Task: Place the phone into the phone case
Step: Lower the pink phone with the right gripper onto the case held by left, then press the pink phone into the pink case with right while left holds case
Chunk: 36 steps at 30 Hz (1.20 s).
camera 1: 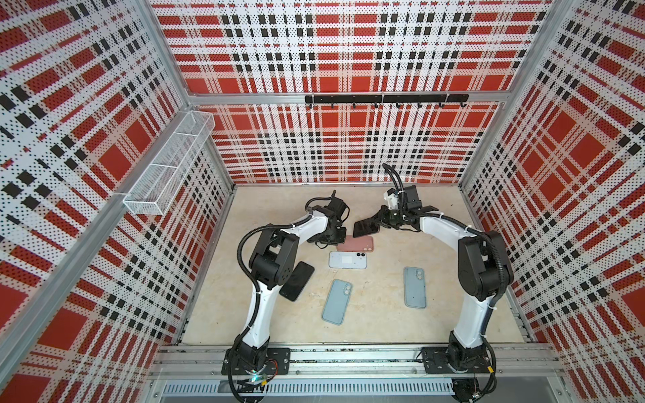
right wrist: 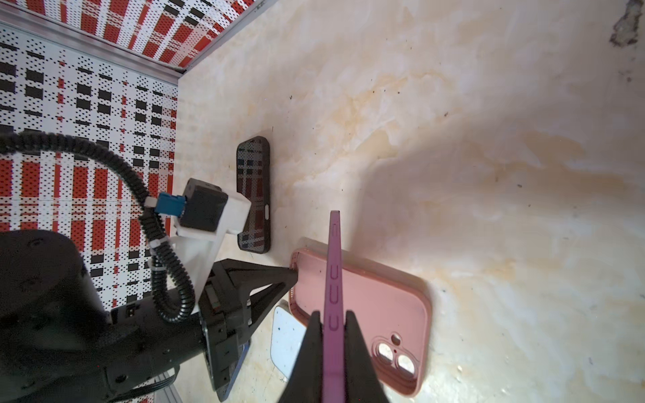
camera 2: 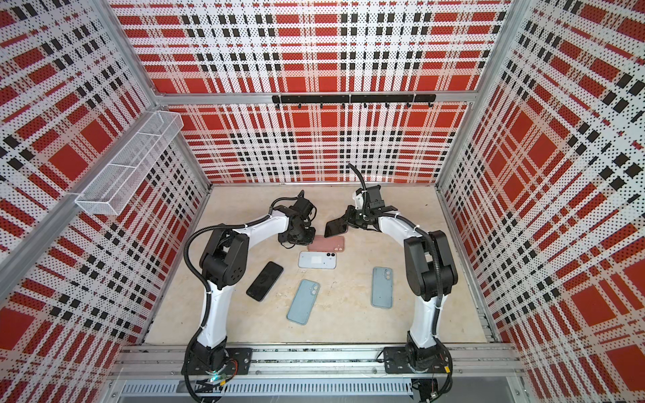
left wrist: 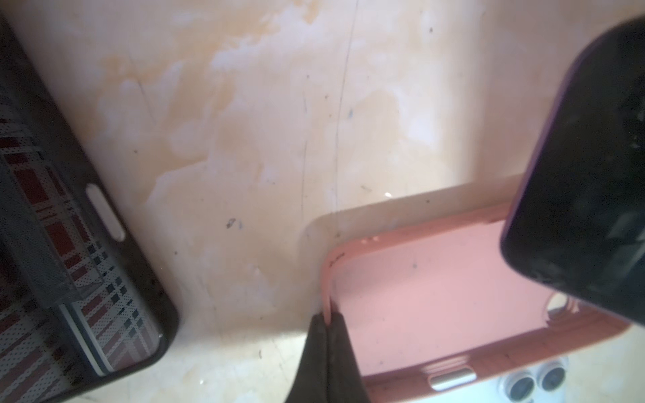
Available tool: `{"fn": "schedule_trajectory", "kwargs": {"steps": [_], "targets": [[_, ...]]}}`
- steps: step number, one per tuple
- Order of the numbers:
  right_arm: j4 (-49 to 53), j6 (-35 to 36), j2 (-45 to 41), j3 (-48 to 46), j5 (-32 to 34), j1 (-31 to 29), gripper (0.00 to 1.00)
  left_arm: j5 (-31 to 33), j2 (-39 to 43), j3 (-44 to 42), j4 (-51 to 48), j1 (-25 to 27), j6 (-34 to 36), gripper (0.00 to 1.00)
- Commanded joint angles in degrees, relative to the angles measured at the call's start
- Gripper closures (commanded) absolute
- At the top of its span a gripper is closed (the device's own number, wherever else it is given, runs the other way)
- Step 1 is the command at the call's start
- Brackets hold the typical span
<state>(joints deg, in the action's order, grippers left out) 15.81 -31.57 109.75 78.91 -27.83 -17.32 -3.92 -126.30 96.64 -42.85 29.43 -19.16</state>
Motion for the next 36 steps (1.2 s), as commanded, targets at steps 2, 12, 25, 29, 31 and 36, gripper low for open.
{"fn": "schedule_trajectory", "kwargs": {"steps": [2,12,25,29,31,36], "targets": [[-5.06,-0.79,-3.6,-0.91,-1.51,-0.92,1.0,-2.08,1.2,-1.3,0.84,-1.24,-1.7,0.86],[-8.16,-3.69,-0.54,-1.98,-4.78,-2.62,1.0,-5.8,8.59,-9.73,10.73,-4.72,-7.2,0.59],[-6.76,-6.15,1.57,-2.96,-7.86,-3.19,1.0,-14.19,16.02,-18.43,21.27,-5.81,-10.1,0.25],[-6.94,-7.25,3.52,-3.02,-7.76,-3.33,1.0,-16.7,14.96,-20.72,25.41,-5.55,-12.29,0.25],[-6.97,-7.61,4.58,-2.94,-8.04,-3.42,1.0,-16.99,14.36,-21.38,26.51,-5.52,-12.89,0.25],[-6.63,-7.65,6.59,-2.88,-7.87,-3.56,1.0,-18.01,13.48,-23.04,29.54,-5.42,-14.68,0.25]]}}
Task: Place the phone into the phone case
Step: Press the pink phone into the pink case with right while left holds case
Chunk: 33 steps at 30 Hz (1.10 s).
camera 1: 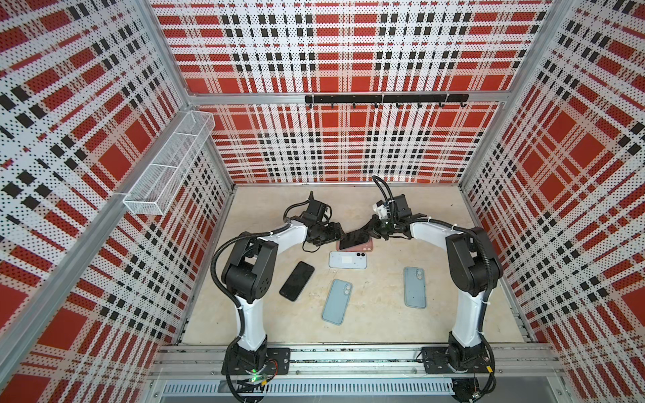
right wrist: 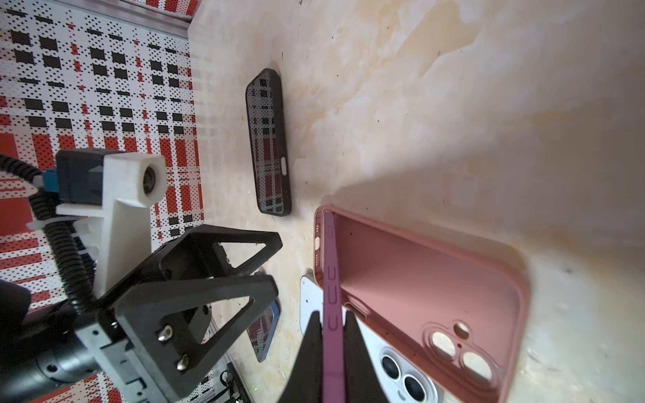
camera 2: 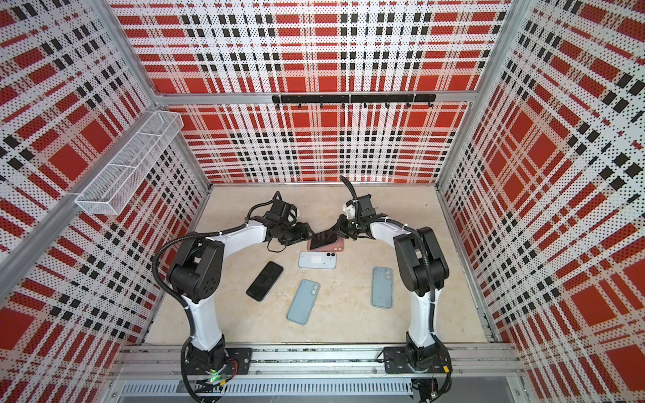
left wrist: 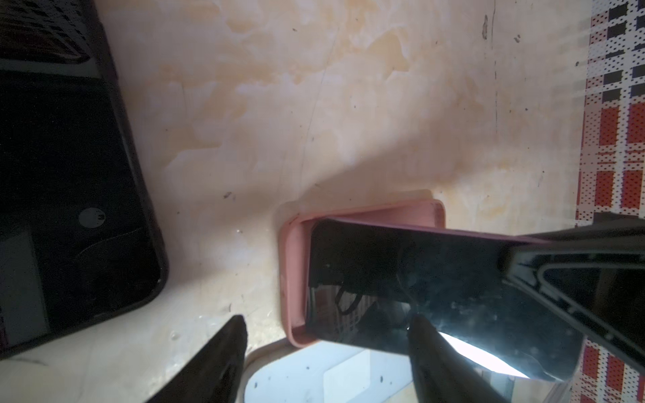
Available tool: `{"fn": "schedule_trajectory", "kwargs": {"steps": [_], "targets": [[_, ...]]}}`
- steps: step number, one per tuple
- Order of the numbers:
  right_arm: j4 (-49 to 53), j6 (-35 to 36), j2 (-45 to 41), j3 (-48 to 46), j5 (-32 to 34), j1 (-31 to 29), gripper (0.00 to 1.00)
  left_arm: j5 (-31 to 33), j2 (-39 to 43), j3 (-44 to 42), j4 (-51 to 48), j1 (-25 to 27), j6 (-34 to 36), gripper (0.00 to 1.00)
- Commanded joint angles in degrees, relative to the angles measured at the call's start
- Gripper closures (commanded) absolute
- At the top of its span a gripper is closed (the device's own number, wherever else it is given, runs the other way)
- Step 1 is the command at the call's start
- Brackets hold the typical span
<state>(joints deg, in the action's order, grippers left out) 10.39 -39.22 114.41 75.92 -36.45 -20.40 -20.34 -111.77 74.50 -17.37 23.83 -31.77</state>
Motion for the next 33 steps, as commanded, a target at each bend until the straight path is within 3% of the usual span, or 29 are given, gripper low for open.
{"fn": "schedule_trajectory", "kwargs": {"steps": [1,7,15,33], "targets": [[-1.01,0.05,2.36,0.19,0.85,-0.43,1.0,-1.81,-1.24,-1.26,4.76,0.24,-2.51,0.25],[0.33,1.09,4.24,0.53,2.29,-0.58,1.0,-2.27,-1.81,-1.72,5.83,1.05,-3.22,0.25],[1.82,2.79,6.07,0.36,4.92,-0.53,0.92,-1.94,-1.86,-2.51,6.33,1.2,-3.64,0.25],[3.12,4.22,4.21,1.46,9.11,-0.55,0.6,-1.3,0.16,-3.0,6.67,1.21,-2.8,0.22]]}}
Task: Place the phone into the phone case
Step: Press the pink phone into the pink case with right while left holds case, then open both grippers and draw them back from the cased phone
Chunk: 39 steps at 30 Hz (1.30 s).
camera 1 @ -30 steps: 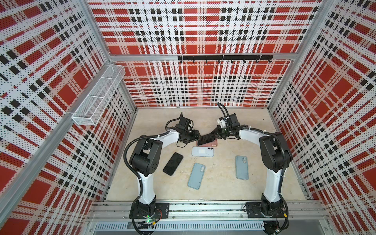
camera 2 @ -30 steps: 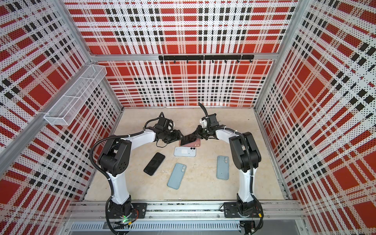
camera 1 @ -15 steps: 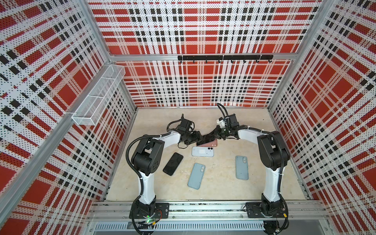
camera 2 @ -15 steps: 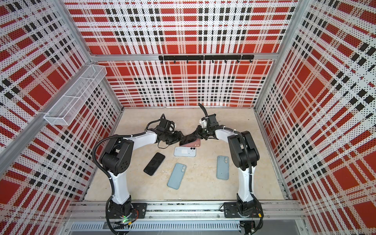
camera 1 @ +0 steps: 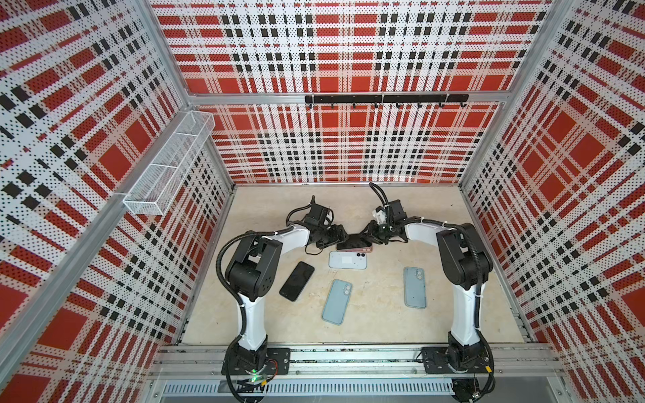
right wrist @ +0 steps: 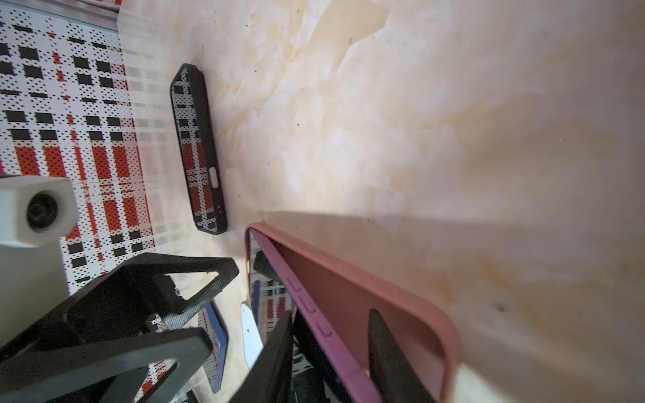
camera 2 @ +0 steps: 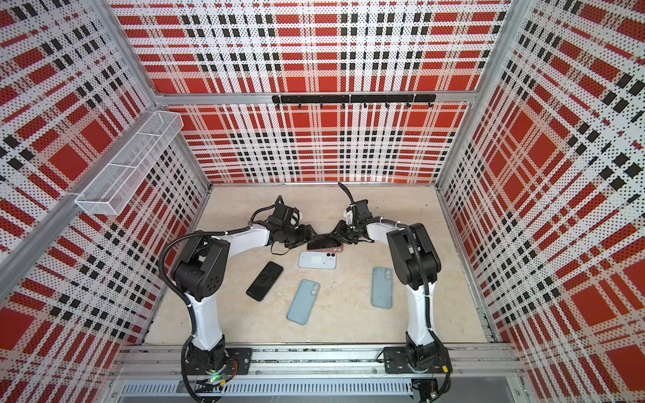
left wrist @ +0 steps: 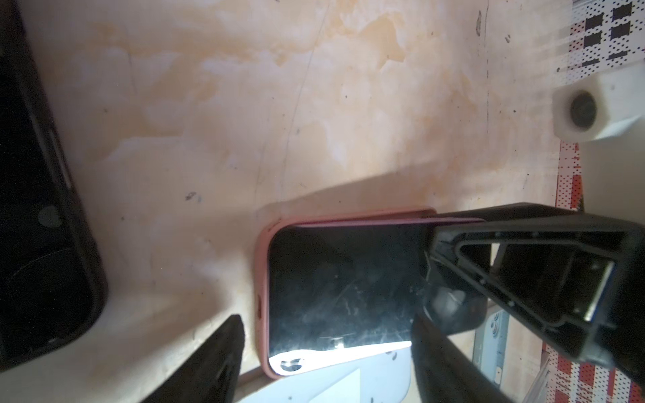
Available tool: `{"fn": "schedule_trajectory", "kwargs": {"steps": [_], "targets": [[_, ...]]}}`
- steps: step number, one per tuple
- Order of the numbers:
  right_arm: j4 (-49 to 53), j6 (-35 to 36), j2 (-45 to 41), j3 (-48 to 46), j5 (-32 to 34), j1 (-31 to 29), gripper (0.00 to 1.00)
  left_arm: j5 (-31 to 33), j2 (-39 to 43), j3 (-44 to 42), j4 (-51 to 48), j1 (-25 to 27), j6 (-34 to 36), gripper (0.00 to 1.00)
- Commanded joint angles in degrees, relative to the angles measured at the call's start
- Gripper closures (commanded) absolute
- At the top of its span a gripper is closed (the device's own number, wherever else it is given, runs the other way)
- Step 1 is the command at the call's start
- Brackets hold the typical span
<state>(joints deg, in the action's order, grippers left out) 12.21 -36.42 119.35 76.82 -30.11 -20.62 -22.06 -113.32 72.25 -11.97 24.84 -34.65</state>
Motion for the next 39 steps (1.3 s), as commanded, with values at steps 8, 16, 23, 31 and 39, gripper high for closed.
{"fn": "schedule_trajectory", "kwargs": {"steps": [8,16,23,31,39], "targets": [[5.87,4.91,-4.73,2.16,8.84,-0.34,0.38,3.42,5.6,-1.52,1.42,0.0,1.88,0.18],[10.66,9.7,-9.08,3.85,15.12,-0.4,0.18,12.5,17.66,-4.63,3.22,-1.16,6.49,0.07],[9.76,12.84,-15.51,0.96,19.04,-0.33,0.19,24.15,34.06,-8.87,7.85,-0.73,15.87,0.01],[4.7,12.36,-21.16,-4.83,12.24,0.61,0.2,10.65,43.61,-13.88,15.3,-10.97,8.8,0.01],[1.46,7.17,-23.53,-12.42,6.91,2.07,0.21,-5.76,35.71,-16.34,14.02,-14.42,4.74,0.0]]}}
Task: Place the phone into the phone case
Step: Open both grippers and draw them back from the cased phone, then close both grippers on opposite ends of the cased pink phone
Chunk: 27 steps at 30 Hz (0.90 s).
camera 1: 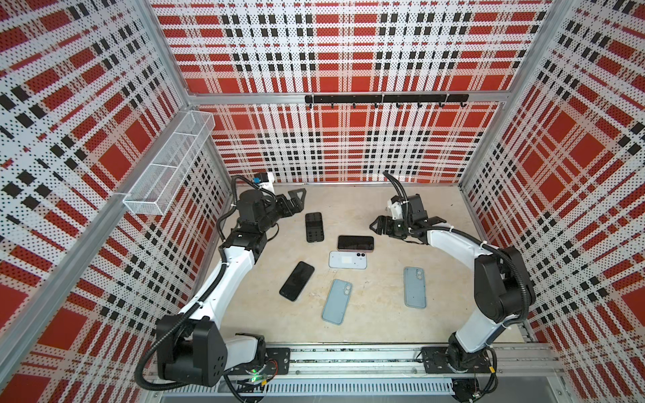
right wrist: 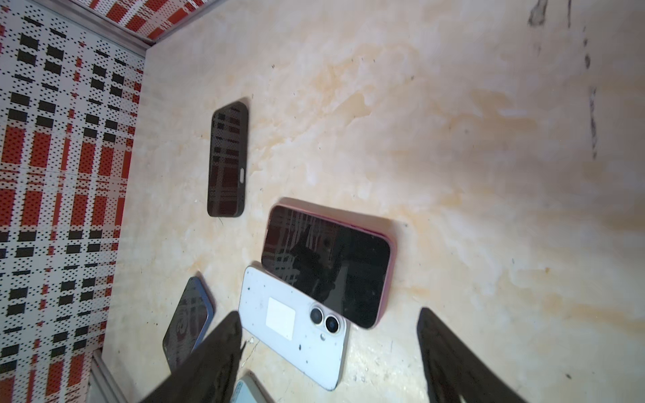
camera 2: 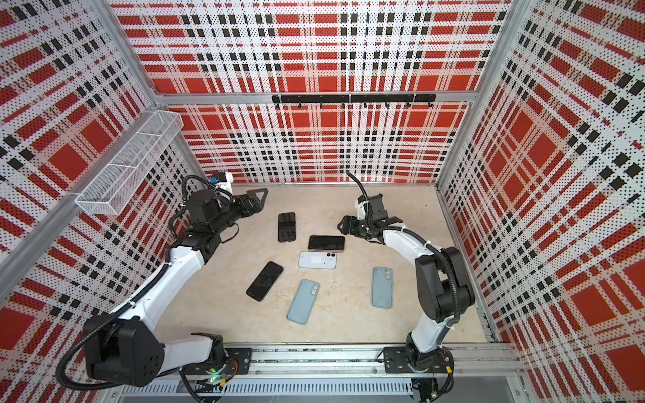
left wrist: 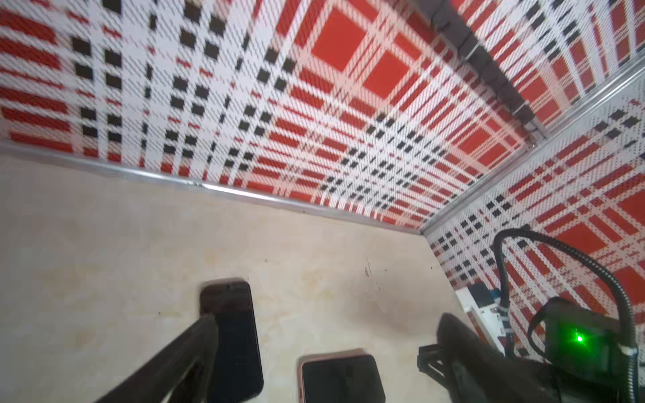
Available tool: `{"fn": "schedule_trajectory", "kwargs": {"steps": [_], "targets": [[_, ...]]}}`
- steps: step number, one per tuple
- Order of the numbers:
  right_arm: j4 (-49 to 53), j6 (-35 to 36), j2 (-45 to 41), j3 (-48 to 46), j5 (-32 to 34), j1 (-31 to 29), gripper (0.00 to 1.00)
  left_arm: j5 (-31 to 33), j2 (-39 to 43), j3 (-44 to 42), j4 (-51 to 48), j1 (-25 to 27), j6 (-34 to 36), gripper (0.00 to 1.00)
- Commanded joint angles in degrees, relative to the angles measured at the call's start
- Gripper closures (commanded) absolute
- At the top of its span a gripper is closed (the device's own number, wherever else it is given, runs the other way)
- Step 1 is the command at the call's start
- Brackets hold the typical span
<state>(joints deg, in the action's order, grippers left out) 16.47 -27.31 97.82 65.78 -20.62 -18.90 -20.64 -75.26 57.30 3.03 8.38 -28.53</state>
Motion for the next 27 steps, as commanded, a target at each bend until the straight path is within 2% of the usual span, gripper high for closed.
{"fn": "schedule_trajectory", "kwargs": {"steps": [1,6,11,17,27], "targets": [[-3.13,-2.38,-1.97,-2.2,-2.86,0.3,0.21,-7.64,-4.09,-1.16,-1.42,3.53,-1.23,0.0],[-5.82,-5.0,-0.86,-4.63,-5.43,0.98,0.2,-9.61,-13.81,1.35,-2.9,10.65,-2.71,0.0],[-11.81,-9.71,1.46,-7.16,-9.36,2.41,0.21,-8.83,-22.96,3.39,-2.76,14.42,-5.07,0.02],[-13.43,-10.55,5.79,-6.46,-10.79,2.55,0.2,-8.74,-30.64,4.21,0.13,14.6,-10.16,0.06],[-19.84,-14.35,11.8,-6.13,-13.28,2.38,0.21,-4.07,-35.07,4.5,-0.3,13.34,-10.38,0.07]]}}
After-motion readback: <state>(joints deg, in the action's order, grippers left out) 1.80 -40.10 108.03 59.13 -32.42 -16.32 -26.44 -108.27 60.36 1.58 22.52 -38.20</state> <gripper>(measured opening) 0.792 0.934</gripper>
